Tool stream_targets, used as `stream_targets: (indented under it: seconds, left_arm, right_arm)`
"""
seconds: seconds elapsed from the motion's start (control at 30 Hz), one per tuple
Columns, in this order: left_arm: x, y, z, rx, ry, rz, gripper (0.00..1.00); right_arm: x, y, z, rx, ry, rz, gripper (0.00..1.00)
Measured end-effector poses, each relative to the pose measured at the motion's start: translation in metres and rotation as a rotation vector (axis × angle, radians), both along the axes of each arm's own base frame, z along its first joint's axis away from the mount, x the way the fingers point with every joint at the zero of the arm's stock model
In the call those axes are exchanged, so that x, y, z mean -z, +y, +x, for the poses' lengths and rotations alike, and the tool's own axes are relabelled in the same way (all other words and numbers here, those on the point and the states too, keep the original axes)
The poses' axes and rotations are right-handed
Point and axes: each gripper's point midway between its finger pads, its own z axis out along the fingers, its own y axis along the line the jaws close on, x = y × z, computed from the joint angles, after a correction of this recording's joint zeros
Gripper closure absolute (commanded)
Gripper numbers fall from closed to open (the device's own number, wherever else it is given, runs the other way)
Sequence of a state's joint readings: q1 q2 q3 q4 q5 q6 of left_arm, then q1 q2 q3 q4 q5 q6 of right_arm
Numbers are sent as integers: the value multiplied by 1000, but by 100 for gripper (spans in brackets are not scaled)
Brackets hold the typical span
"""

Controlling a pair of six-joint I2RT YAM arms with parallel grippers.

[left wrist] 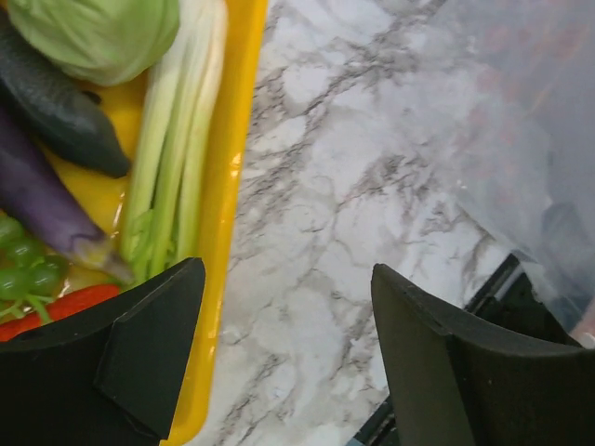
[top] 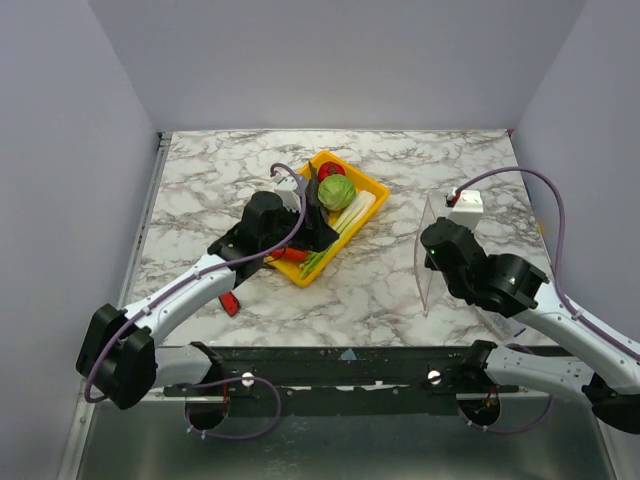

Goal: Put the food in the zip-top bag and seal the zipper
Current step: Move the bin to the center of the board.

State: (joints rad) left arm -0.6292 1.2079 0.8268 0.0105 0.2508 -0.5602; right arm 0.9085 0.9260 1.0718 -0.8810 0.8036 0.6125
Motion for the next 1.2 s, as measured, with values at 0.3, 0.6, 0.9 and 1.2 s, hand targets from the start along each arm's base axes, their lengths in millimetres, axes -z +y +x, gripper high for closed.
stream_targets:
  seconds: [0.3,0.6,0.9,1.2]
  left_arm:
    - [64,-5,64,-42,109,189,24]
    - [116,-21,105,-66,237,319,29]
    - [135,-28,94,-67,307,346,31]
    - [161,-49,41,10,357,373,31]
  right_arm:
    - [3,2,1,-8,-1,-6,99]
    - [2,4,0,-26,-2,5,99]
    - [1,9,1,-42,-1,18,99]
    - [6,18,2,-64,18,26,99]
